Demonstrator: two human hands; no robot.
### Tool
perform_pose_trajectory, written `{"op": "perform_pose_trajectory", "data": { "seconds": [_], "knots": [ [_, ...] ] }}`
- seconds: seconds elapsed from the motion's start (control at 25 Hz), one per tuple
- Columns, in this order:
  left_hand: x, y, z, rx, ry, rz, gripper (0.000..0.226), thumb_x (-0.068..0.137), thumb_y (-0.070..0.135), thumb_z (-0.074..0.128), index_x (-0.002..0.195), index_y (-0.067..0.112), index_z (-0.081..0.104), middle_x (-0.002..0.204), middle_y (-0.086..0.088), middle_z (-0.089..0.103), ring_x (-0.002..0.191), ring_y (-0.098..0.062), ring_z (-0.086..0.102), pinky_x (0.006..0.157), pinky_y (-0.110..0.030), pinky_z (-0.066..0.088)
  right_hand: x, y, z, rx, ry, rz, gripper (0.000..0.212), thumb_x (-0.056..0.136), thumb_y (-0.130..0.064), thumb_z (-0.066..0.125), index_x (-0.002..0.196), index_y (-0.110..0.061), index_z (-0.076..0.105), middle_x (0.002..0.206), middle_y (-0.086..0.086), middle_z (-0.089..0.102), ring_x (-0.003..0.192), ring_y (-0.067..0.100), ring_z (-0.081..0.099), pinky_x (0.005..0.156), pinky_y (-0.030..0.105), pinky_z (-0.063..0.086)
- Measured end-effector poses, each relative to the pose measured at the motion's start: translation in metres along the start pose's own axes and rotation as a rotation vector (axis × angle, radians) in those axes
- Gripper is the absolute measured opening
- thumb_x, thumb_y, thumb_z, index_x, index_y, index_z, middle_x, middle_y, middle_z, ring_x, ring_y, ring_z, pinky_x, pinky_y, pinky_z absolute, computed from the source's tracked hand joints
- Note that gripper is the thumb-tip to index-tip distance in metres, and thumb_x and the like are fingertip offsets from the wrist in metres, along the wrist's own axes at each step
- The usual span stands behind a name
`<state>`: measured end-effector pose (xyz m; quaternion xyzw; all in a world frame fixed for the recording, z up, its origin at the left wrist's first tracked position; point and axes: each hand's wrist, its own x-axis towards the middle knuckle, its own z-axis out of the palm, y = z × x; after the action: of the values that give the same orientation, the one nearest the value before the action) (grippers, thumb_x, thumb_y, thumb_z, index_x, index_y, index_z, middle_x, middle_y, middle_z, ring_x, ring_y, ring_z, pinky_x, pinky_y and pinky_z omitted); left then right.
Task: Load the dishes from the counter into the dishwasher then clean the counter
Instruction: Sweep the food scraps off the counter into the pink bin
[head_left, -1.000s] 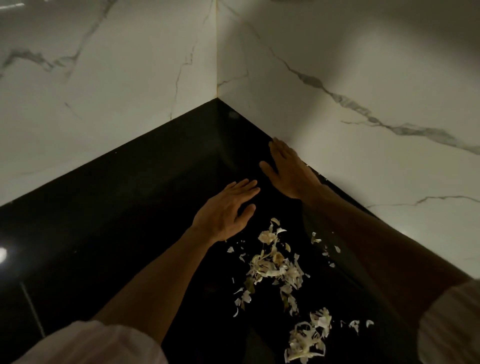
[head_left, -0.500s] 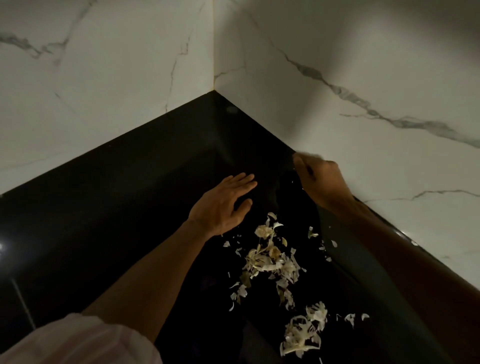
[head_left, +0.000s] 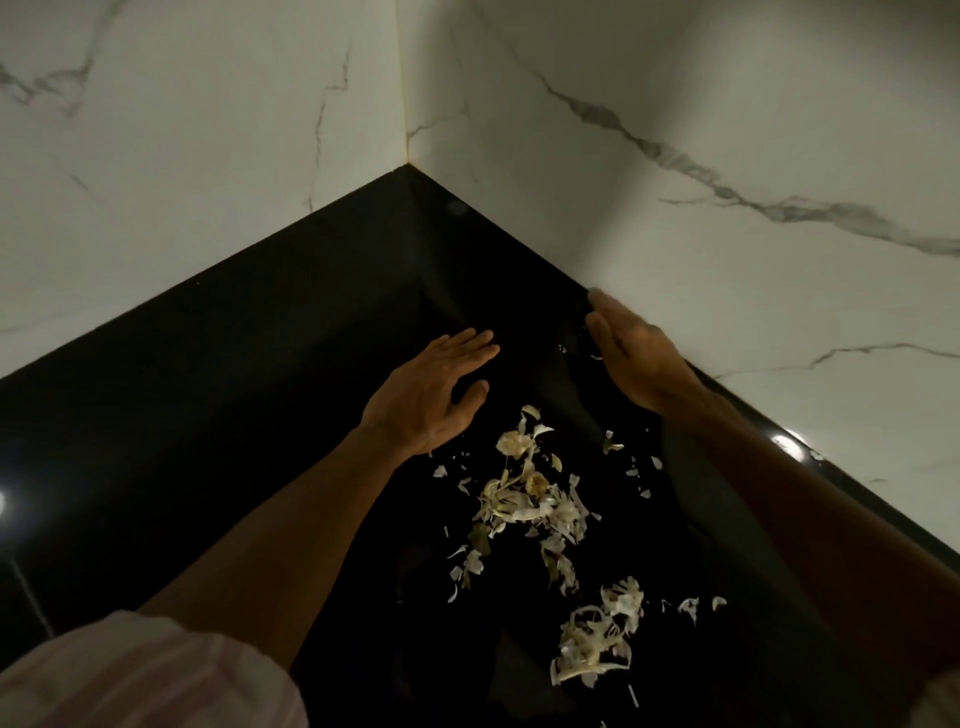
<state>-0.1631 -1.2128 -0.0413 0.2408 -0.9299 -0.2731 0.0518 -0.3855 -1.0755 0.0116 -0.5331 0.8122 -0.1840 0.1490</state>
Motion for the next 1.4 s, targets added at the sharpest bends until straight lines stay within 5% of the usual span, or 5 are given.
{"op": "perform_pose_trajectory", "data": {
  "seconds": [0.64, 0.84, 1.04, 1.24, 1.4],
  "knots": [
    [-0.001, 0.002, -0.003, -0.009, 0.001, -0.014, 0.053, 0.098, 0.047, 0.036, 0.15, 0.038, 0.028, 0.159, 0.019, 0.016, 0.148, -0.005, 0.007, 0.118, -0.034, 0.015, -0.004, -0.004, 0.001, 0.191, 0.264, 0.036, 0.052, 0.107, -0.037, 0.029, 0.081, -0.009, 0.064, 0.085, -0.002, 0.065, 0.068, 0.011, 0.058, 0.071, 0.031, 0.053],
    [-0.002, 0.008, -0.007, -0.015, 0.007, -0.008, 0.051, 0.101, 0.042, 0.039, 0.15, 0.034, 0.029, 0.159, 0.018, 0.016, 0.143, 0.001, 0.002, 0.116, -0.029, 0.009, -0.016, 0.009, 0.019, -0.052, -0.051, 0.084, 0.057, 0.105, -0.046, 0.021, 0.149, -0.013, 0.032, 0.156, 0.008, 0.031, 0.144, 0.021, 0.027, 0.121, 0.039, 0.017],
    [-0.001, 0.004, -0.005, -0.01, -0.004, -0.015, 0.053, 0.098, 0.047, 0.036, 0.15, 0.037, 0.029, 0.16, 0.018, 0.017, 0.149, -0.006, 0.008, 0.119, -0.037, 0.012, -0.034, 0.014, -0.005, 0.371, 0.104, 0.136, 0.05, 0.104, -0.044, 0.027, 0.122, -0.011, 0.061, 0.093, 0.012, 0.07, 0.068, 0.025, 0.065, 0.06, 0.036, 0.055],
    [-0.003, 0.007, -0.006, -0.003, 0.022, 0.012, 0.052, 0.1, 0.045, 0.037, 0.15, 0.034, 0.031, 0.159, 0.017, 0.02, 0.147, -0.001, 0.008, 0.121, -0.035, 0.014, -0.036, 0.013, 0.027, -0.073, -0.051, 0.16, 0.063, 0.104, -0.049, 0.019, 0.152, -0.008, 0.022, 0.16, 0.006, 0.019, 0.147, 0.018, 0.019, 0.12, 0.036, 0.013],
    [-0.002, 0.007, -0.007, -0.02, 0.014, -0.017, 0.052, 0.099, 0.047, 0.037, 0.15, 0.036, 0.031, 0.159, 0.018, 0.019, 0.148, -0.007, 0.009, 0.117, -0.035, 0.013, -0.031, 0.012, -0.001, 0.149, 0.182, 0.125, 0.048, 0.106, -0.04, 0.026, 0.079, -0.014, 0.055, 0.076, 0.004, 0.059, 0.069, 0.015, 0.055, 0.072, 0.032, 0.046]
  ]
}}
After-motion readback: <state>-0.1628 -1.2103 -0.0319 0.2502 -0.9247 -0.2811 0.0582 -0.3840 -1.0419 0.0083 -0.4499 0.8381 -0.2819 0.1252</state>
